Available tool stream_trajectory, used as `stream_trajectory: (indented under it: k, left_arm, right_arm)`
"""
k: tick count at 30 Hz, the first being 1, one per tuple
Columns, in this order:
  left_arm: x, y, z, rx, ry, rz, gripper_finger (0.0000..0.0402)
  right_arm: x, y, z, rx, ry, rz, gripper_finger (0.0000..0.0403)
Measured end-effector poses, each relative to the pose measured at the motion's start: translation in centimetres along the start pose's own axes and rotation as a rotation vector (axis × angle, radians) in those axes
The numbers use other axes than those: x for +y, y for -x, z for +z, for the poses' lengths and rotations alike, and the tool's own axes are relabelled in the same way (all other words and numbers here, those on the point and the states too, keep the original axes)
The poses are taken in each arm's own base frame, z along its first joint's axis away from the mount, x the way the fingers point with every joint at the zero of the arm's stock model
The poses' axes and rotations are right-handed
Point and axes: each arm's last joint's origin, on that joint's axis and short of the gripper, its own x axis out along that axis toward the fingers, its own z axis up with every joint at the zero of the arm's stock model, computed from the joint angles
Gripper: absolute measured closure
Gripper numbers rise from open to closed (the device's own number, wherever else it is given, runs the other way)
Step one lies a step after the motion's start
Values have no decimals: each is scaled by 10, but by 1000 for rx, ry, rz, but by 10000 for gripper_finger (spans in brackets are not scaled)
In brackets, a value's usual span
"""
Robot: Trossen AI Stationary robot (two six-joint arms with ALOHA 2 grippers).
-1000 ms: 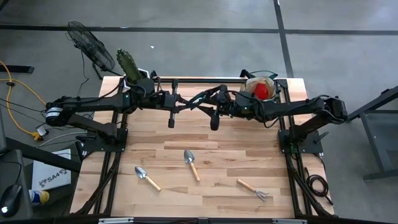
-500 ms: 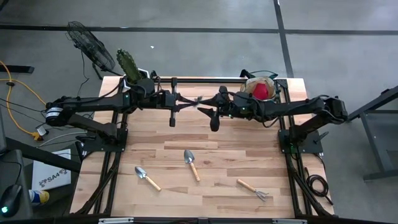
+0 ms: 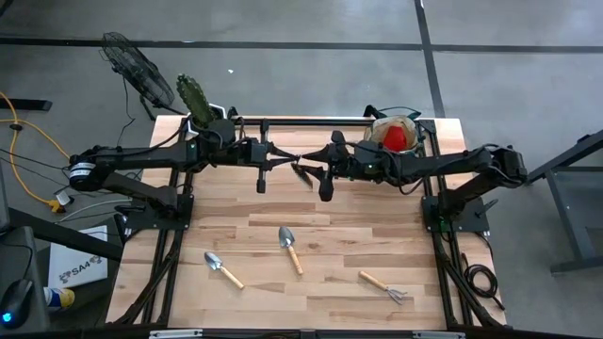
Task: Pick & Place Garden tools in Gardening bag
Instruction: Put the green shear scissor into the gardening bag
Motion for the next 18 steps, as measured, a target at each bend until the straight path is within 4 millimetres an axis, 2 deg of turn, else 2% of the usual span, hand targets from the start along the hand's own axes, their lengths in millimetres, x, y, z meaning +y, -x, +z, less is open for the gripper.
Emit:
stream_trajectory:
  k: [6, 14, 18]
  left_arm:
    - [0, 0, 0, 1, 0, 2, 401]
    - [0, 0, -1, 13, 11, -5, 401]
    - [-1, 0, -1, 9, 99, -15, 401]
  right_arm:
    - [4, 1, 5, -55, 42, 16, 264]
    - [4, 1, 8, -85, 96, 6, 212]
    - [8, 2, 8, -90, 188, -18, 193]
